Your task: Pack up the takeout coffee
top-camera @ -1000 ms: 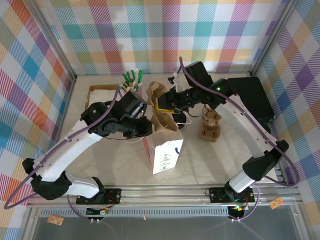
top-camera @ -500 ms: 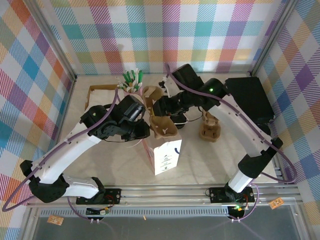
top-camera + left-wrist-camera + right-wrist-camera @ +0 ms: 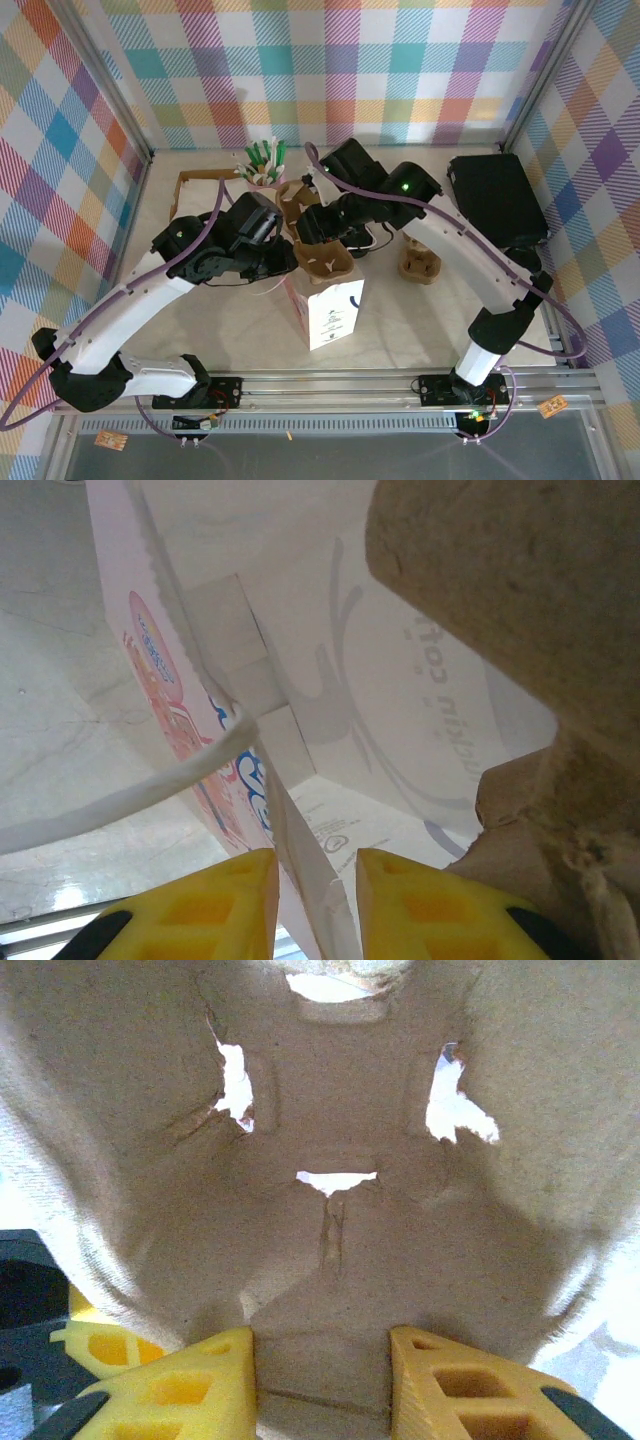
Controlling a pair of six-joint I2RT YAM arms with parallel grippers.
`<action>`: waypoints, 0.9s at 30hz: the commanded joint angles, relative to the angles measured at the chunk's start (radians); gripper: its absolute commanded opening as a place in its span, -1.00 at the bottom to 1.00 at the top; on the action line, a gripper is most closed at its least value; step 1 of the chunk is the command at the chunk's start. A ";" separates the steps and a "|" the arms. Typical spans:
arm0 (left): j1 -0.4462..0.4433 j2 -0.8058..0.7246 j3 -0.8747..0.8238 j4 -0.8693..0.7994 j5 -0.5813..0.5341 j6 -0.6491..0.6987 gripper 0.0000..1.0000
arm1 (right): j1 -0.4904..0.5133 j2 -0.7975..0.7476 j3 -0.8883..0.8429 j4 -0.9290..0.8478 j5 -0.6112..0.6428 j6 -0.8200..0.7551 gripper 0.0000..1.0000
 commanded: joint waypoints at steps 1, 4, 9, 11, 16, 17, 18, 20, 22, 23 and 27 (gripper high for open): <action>0.012 -0.031 -0.015 0.024 -0.021 -0.007 -0.46 | 0.016 -0.007 -0.007 0.008 0.025 -0.014 -0.31; 0.015 -0.038 -0.024 0.028 -0.012 -0.005 -0.46 | 0.016 0.002 0.022 0.017 0.021 0.005 -0.30; 0.017 -0.064 -0.046 0.040 -0.019 -0.020 -0.42 | 0.016 -0.004 -0.001 0.069 -0.044 0.073 -0.29; 0.017 -0.081 -0.057 0.045 -0.030 -0.029 -0.39 | 0.016 -0.011 -0.020 0.082 -0.079 0.102 -0.30; 0.020 -0.120 -0.097 0.073 -0.028 -0.045 -0.37 | 0.017 -0.055 -0.062 0.106 -0.099 0.139 -0.30; 0.021 -0.125 -0.103 0.081 -0.022 -0.047 -0.37 | 0.017 -0.060 -0.064 0.105 -0.099 0.138 -0.30; 0.019 -0.128 -0.110 0.086 -0.017 -0.048 -0.37 | 0.015 -0.061 -0.066 0.103 -0.101 0.139 -0.30; 0.021 -0.136 -0.121 0.098 -0.012 -0.049 -0.37 | 0.016 -0.065 -0.077 0.109 -0.110 0.140 -0.30; 0.021 -0.139 -0.130 0.105 -0.008 -0.048 -0.37 | 0.015 -0.074 -0.093 0.133 -0.122 0.145 -0.30; 0.021 -0.139 -0.131 0.107 -0.007 -0.048 -0.37 | 0.015 -0.080 -0.098 0.145 -0.125 0.150 -0.31; 0.021 -0.143 -0.132 0.109 0.002 -0.048 -0.37 | 0.015 -0.089 -0.071 0.154 -0.122 0.152 -0.31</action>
